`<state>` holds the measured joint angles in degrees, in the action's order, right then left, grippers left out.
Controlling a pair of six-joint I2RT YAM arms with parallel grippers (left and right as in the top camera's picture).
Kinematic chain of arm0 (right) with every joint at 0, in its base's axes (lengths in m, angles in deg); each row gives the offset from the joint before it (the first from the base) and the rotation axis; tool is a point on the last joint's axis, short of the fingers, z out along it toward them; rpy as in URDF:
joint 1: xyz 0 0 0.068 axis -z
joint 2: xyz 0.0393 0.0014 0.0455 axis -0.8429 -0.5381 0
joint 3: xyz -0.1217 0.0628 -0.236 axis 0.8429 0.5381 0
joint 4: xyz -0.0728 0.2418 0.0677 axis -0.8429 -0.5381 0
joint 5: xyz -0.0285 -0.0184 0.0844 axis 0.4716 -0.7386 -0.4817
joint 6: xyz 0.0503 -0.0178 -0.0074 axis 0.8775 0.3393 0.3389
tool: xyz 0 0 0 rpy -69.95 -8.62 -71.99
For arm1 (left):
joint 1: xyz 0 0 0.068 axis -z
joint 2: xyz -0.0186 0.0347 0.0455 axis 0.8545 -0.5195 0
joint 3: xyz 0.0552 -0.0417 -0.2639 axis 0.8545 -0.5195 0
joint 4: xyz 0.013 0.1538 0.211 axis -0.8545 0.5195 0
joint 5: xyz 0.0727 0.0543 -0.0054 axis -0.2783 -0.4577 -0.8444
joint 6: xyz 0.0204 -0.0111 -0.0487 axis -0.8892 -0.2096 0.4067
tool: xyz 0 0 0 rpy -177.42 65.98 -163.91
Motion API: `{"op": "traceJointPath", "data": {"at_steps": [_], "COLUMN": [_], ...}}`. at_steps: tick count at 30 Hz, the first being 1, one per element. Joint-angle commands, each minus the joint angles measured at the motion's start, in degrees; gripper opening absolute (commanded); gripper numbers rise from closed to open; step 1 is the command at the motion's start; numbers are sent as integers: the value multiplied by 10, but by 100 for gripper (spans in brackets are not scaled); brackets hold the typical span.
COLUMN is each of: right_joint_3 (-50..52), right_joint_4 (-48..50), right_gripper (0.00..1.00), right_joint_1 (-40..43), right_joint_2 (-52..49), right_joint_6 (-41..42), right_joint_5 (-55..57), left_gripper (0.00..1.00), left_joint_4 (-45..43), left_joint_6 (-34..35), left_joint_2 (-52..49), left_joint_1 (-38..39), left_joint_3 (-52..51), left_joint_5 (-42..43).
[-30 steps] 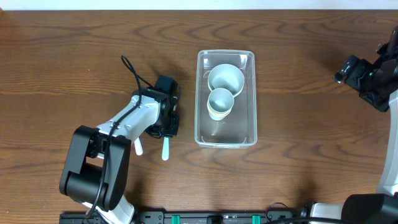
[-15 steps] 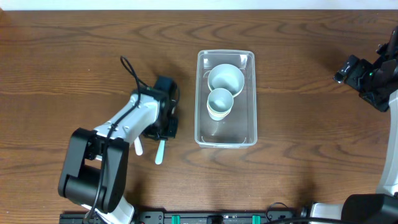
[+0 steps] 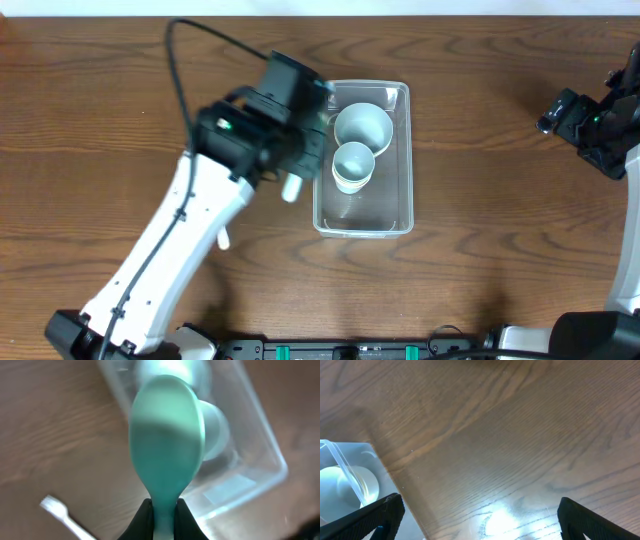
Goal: Pack container
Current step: 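Carry the spoon into the container with the left gripper, then release the spoon beside the cups and lift the left gripper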
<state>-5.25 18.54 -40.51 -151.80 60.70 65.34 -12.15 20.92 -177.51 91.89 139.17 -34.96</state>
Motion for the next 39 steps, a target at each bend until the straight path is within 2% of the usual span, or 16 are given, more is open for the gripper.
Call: {"op": "traceJointPath", "data": {"at_steps": [1,6,18,23,28,30,32,35,39], "right_joint_3": [1,1,1,1,1,1,1,1,1], "right_joint_4": [0,0,0,0,0,0,0,0,0], "right_gripper": [99,99,99,99,99,99,99,99,99], "right_joint_1": [3,3,3,3,3,3,3,3,3], "right_joint_2": [0,0,0,0,0,0,0,0,0], "right_joint_6": [-7,-7,-7,-7,-7,-7,-7,-7,-7], "right_joint_5": [0,0,0,0,0,0,0,0,0], "left_gripper": [6,6,6,6,6,10,22,29,31], "left_joint_4": [-2,-29,-162,-179,-179,-180,-179,-179,-168], "left_joint_6": [-48,-44,201,236,237,239,243,247,247], "left_joint_2": [-24,-44,-133,-182,-207,-204,-194,-169,-123], "left_joint_1": [49,93,124,134,143,146,147,146,138], "left_joint_3": [-5,-5,-5,-5,-5,-4,-3,-3,-3], "left_joint_5": [-3,-3,-2,-2,4,4,4,3,-26]}}
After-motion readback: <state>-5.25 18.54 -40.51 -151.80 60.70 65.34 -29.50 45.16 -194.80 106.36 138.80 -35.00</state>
